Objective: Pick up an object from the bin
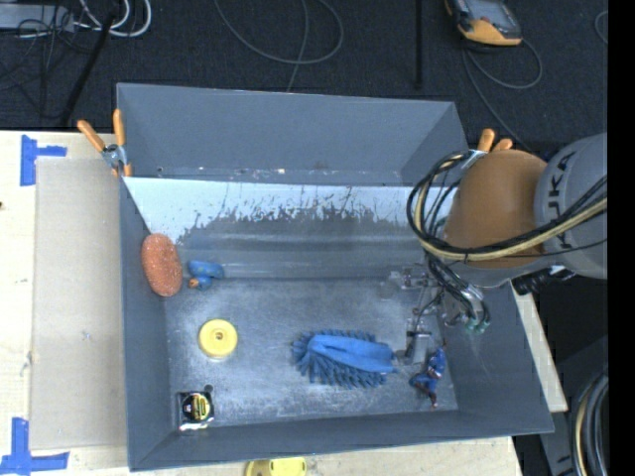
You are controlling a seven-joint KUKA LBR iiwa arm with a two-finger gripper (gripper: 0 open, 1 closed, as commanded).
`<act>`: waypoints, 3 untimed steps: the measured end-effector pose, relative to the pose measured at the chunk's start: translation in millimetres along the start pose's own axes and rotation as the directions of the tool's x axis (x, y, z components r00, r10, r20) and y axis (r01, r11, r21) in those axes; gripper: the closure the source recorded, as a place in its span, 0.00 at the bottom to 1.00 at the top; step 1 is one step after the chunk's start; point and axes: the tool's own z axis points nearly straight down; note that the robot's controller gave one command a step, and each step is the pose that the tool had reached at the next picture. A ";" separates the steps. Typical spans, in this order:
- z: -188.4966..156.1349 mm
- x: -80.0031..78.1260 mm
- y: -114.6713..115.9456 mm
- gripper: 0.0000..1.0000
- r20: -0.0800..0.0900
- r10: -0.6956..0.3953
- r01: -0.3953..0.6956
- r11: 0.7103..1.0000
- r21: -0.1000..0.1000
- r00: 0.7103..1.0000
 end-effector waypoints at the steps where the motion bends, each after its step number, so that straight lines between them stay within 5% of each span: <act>1: 16.0 -1.1 31.8 0.00 0.001 0.228 -0.228 0.974 0.000 0.974; 2: 34.0 21.4 45.4 0.00 0.003 0.050 -0.050 0.999 0.000 0.999; 3: 41.7 29.8 47.7 0.00 0.001 -0.129 0.129 0.992 0.001 0.992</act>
Offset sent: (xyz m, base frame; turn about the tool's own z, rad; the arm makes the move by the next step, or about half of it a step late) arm -0.0507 0.0544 -0.0521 -0.1330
